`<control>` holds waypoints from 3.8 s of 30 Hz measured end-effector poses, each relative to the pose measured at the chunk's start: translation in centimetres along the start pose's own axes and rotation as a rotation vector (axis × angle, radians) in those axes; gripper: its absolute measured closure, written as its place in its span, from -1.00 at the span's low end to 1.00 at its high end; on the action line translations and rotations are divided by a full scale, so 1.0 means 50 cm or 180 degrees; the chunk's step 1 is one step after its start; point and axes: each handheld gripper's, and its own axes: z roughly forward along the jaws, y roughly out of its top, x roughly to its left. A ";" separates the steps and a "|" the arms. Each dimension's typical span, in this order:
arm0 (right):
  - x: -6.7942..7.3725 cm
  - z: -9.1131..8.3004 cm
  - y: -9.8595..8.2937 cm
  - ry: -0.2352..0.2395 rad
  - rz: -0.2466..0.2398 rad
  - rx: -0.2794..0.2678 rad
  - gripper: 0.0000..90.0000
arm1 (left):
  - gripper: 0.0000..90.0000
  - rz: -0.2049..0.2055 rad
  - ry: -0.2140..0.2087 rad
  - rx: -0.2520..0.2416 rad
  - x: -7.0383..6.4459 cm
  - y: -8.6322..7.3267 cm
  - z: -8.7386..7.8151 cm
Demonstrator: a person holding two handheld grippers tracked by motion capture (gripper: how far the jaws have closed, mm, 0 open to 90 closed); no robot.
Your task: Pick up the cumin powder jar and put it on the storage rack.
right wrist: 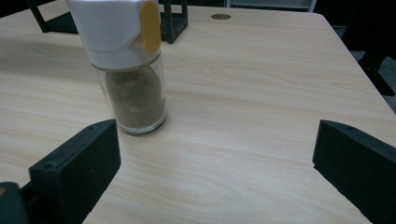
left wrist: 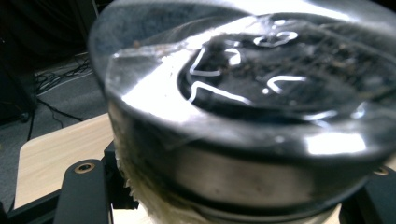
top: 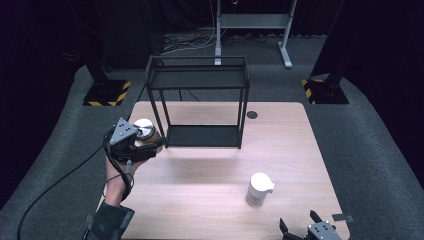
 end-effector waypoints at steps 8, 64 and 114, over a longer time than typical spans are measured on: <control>-0.002 0.000 -0.002 0.0010 0.0005 -0.0010 -1.00 | -0.31 0.0022 -0.0032 -0.0016 0.010 0.032 0.005; -0.015 -0.015 -0.004 -0.0079 0.0043 -0.0045 -1.00 | -0.32 0.0027 -0.0239 0.0049 0.070 0.259 0.091; -0.019 -0.011 -0.004 -0.0052 0.0048 -0.0006 -1.00 | -0.32 -0.0131 -0.0117 0.0221 0.103 0.364 0.170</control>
